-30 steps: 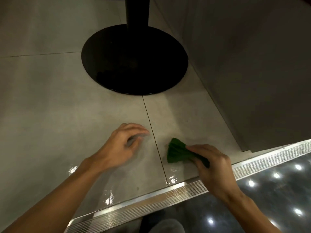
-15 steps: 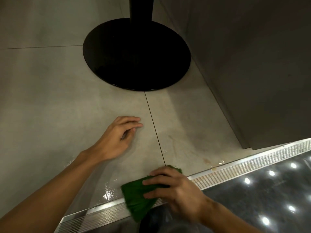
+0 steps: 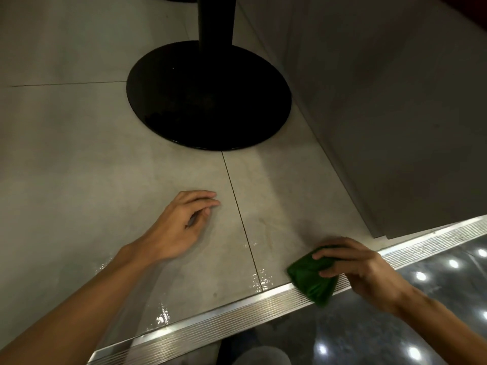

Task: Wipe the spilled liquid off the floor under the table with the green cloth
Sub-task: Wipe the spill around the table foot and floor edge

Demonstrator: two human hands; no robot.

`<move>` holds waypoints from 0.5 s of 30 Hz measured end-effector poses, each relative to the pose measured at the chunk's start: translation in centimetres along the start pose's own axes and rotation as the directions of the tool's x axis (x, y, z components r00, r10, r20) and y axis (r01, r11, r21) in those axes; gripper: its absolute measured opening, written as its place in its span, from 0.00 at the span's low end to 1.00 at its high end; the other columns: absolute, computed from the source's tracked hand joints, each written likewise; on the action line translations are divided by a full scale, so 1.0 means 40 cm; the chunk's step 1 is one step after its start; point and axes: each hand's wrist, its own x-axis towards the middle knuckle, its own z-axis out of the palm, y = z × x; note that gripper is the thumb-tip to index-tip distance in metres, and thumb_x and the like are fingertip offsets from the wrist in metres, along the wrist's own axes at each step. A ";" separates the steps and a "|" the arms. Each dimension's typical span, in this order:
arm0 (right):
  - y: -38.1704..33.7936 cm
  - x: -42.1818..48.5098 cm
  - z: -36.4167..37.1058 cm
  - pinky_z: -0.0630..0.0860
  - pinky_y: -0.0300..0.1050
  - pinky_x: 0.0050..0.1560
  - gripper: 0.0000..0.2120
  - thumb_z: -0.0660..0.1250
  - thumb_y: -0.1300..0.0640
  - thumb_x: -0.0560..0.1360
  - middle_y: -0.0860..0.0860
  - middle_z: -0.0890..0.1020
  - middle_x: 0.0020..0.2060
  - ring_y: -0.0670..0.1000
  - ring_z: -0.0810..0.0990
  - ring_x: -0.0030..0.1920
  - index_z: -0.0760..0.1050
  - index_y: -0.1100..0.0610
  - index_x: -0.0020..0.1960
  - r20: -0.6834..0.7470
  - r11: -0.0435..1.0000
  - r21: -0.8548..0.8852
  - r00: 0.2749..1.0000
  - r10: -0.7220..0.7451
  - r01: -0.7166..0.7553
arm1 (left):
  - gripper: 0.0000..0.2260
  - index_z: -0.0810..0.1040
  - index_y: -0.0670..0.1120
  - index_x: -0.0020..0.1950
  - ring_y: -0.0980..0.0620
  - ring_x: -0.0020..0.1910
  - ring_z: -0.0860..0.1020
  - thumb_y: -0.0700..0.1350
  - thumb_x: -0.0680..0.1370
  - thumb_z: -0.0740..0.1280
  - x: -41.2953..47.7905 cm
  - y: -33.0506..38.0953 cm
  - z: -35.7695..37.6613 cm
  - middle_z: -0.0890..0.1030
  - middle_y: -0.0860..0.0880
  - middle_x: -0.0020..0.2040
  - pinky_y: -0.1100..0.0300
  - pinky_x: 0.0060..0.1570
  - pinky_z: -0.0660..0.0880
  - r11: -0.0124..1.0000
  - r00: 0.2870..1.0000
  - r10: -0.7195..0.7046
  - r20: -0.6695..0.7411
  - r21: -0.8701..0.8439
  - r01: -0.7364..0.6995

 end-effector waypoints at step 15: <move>-0.085 0.290 0.133 0.70 0.60 0.64 0.29 0.63 0.65 0.71 0.53 0.74 0.63 0.54 0.70 0.65 0.68 0.50 0.70 -0.004 0.987 -0.122 0.995 0.103 -0.103 | 0.21 0.77 0.52 0.63 0.58 0.60 0.68 0.57 0.79 0.52 0.032 0.012 0.018 0.75 0.57 0.59 0.59 0.62 0.66 0.999 0.999 -0.024 -0.037 0.047 0.026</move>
